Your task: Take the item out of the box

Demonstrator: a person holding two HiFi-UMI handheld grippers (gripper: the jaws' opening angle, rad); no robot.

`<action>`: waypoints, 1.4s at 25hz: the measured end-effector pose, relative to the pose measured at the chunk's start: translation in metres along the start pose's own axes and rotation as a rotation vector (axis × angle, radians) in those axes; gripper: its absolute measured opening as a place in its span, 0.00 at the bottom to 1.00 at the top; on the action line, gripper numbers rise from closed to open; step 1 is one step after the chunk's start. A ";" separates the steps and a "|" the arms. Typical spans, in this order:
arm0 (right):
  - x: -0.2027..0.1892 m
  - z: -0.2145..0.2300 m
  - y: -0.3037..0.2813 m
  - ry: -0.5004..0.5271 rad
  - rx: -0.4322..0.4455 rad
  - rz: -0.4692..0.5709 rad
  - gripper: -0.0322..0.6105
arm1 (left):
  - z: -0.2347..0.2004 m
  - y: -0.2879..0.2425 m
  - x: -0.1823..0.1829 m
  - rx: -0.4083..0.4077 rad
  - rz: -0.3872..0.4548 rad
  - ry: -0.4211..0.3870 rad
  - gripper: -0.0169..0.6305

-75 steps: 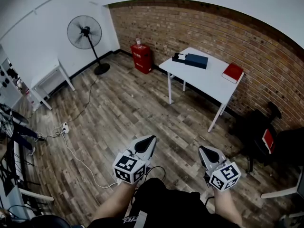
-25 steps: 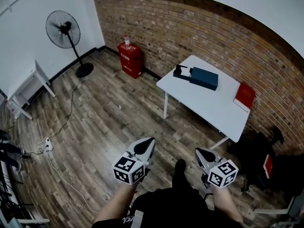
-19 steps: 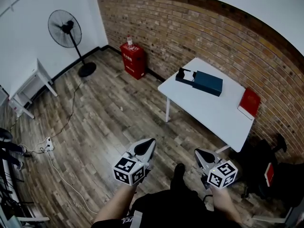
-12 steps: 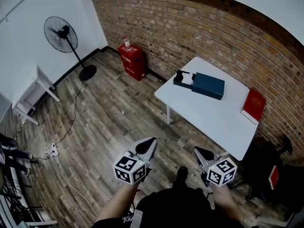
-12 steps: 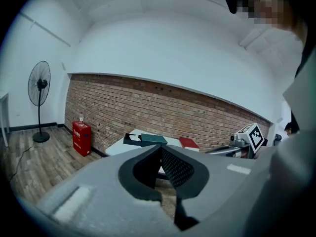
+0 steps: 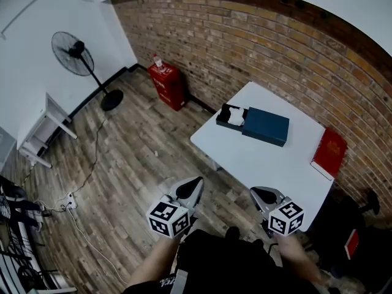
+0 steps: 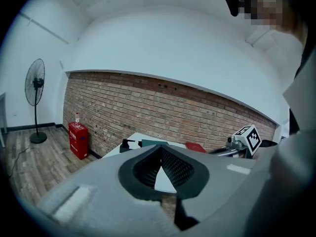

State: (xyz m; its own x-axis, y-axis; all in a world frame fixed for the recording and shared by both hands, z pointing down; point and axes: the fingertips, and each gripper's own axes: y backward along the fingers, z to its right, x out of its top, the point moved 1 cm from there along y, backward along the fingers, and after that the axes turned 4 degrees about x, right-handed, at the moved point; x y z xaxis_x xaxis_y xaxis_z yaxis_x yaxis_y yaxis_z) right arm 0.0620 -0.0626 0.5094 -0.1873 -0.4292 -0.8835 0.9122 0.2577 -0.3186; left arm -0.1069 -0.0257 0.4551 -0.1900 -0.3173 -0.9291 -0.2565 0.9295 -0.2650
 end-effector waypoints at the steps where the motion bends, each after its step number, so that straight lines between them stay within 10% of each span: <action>1: 0.001 0.004 -0.005 0.002 0.006 -0.011 0.05 | -0.003 -0.005 0.000 0.004 0.001 0.013 0.04; 10: 0.010 0.042 -0.072 -0.024 0.025 -0.086 0.05 | -0.063 -0.075 0.010 -0.027 0.007 0.070 0.04; 26: 0.156 0.156 -0.241 -0.082 -0.160 0.045 0.05 | -0.213 -0.251 0.126 -0.263 -0.017 -0.005 0.04; 35: 0.161 0.197 -0.227 -0.127 -0.242 0.065 0.05 | -0.205 -0.298 0.120 -0.330 -0.084 0.005 0.04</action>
State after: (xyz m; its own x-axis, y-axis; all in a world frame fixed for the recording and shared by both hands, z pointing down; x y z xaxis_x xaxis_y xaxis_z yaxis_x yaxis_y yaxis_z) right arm -0.1032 -0.3605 0.5071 -0.0701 -0.5066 -0.8593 0.8045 0.4806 -0.3490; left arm -0.2473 -0.3791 0.4753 -0.1597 -0.3918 -0.9061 -0.5638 0.7896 -0.2421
